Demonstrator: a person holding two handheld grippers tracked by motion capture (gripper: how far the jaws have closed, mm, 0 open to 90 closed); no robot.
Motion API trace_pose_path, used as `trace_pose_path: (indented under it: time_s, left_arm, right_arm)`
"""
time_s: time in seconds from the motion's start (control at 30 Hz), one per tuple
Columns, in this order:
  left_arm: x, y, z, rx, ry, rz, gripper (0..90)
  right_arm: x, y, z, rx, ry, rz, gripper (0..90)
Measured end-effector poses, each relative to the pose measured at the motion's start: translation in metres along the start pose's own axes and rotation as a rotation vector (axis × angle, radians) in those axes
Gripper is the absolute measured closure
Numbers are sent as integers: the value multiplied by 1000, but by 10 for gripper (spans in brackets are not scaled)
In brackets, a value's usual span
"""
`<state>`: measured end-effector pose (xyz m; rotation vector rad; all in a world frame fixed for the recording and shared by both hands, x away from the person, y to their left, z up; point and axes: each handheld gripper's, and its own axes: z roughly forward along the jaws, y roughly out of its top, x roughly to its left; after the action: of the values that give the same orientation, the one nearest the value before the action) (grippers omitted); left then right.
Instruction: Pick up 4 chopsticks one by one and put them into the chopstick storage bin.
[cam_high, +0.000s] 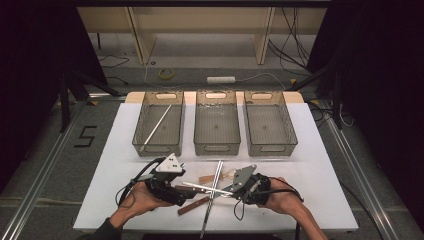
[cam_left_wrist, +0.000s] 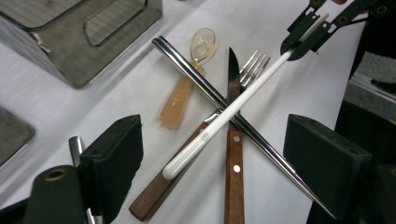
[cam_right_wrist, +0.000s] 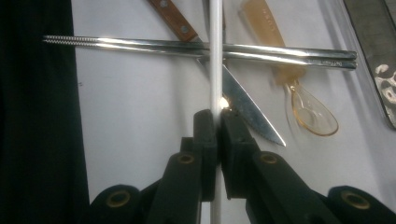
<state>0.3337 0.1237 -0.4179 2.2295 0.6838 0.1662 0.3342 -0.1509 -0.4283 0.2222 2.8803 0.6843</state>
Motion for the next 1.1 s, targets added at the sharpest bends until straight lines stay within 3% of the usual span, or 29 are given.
trace_pose_path:
  time_s: [0.2,0.47,0.53,1.1]
  left_arm:
    - [-7,1,6,81,3,69,222]
    - [-14,1,13,141,5,132,296]
    - [-16,0,15,162,5,164,324]
    - [-23,-3,21,235,-39,254,556]
  right_arm:
    - [3,4,1,4,9,-20,861]
    - [11,10,2,18,12,-49,861]
    - [12,12,3,12,12,-51,861]
    - [17,15,4,36,39,-64,861]
